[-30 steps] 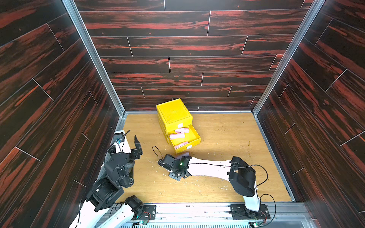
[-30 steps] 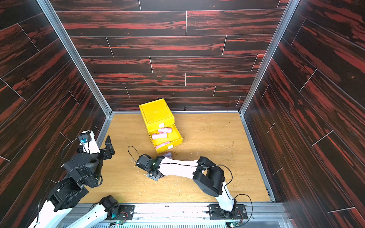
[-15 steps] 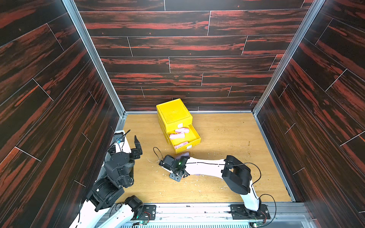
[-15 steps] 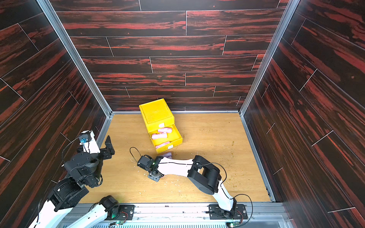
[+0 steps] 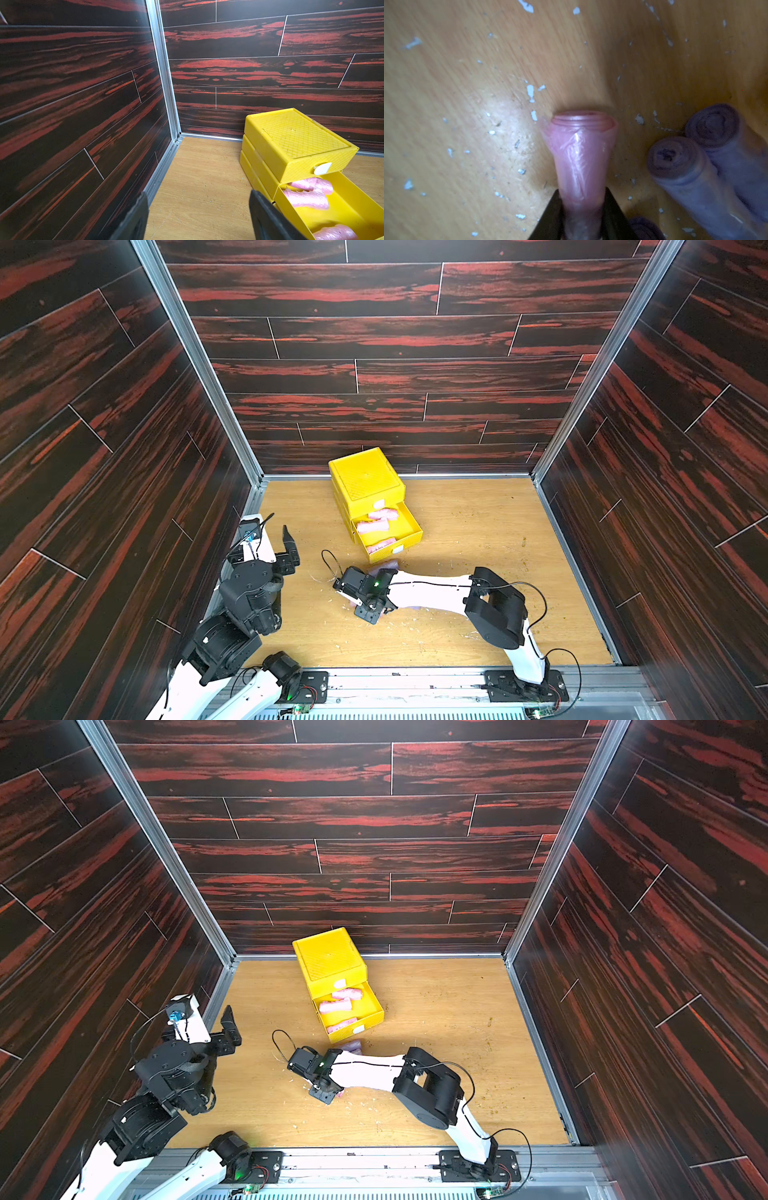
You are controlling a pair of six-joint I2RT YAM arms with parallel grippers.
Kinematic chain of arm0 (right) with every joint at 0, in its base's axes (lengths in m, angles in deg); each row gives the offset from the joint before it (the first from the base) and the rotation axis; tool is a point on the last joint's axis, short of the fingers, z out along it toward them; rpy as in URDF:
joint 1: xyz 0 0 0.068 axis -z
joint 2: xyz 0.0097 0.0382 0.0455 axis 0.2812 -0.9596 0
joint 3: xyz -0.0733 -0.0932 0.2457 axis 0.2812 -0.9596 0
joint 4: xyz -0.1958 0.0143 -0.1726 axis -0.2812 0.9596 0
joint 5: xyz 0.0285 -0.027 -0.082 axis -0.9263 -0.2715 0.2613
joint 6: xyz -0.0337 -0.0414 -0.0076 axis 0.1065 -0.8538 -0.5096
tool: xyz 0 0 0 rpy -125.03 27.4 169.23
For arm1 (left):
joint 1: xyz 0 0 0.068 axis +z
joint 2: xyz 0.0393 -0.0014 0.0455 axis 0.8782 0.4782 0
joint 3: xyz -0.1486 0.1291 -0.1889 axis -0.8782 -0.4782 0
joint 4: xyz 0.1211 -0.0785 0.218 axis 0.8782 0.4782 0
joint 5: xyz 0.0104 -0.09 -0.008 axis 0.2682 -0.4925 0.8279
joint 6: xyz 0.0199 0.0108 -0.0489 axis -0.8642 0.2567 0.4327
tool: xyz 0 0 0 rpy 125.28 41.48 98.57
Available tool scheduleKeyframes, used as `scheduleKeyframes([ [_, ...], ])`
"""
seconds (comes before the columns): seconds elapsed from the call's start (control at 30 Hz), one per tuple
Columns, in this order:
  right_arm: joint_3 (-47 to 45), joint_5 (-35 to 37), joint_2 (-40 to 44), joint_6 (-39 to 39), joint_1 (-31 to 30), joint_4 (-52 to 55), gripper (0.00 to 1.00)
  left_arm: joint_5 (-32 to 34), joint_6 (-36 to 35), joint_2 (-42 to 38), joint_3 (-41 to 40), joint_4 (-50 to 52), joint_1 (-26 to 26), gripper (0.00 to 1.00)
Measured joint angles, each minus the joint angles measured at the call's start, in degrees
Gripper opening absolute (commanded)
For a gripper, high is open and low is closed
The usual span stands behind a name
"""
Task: Sort the rolls of trash bags by color and place them into the drawer
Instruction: Pick up the roll of trash bags from the center of the board.
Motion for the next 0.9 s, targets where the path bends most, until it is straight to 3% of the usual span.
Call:
scheduleKeyframes([
  [0.17,1.16,0.24,0.11,0.9,0.0,0.85,0.1,-0.09,0.02,0.0,0.0,0.2,0.09,0.8],
  [0.3,2.27,0.2,1.95,2.1,0.0,2.29,0.09,-0.11,0.02,0.0,0.02,0.2,0.13,0.8],
  [0.57,8.41,-1.27,18.58,7.98,0.39,4.59,0.08,-0.11,0.02,0.98,0.94,0.15,0.2,0.8],
  [0.73,15.8,-0.39,27.45,15.19,4.35,3.74,0.03,-0.63,0.24,3.02,2.27,0.07,0.33,0.8],
  [0.9,16.92,1.4,30.16,26.18,10.23,3.61,0.03,-0.81,0.48,3.48,2.4,0.02,0.42,0.8],
])
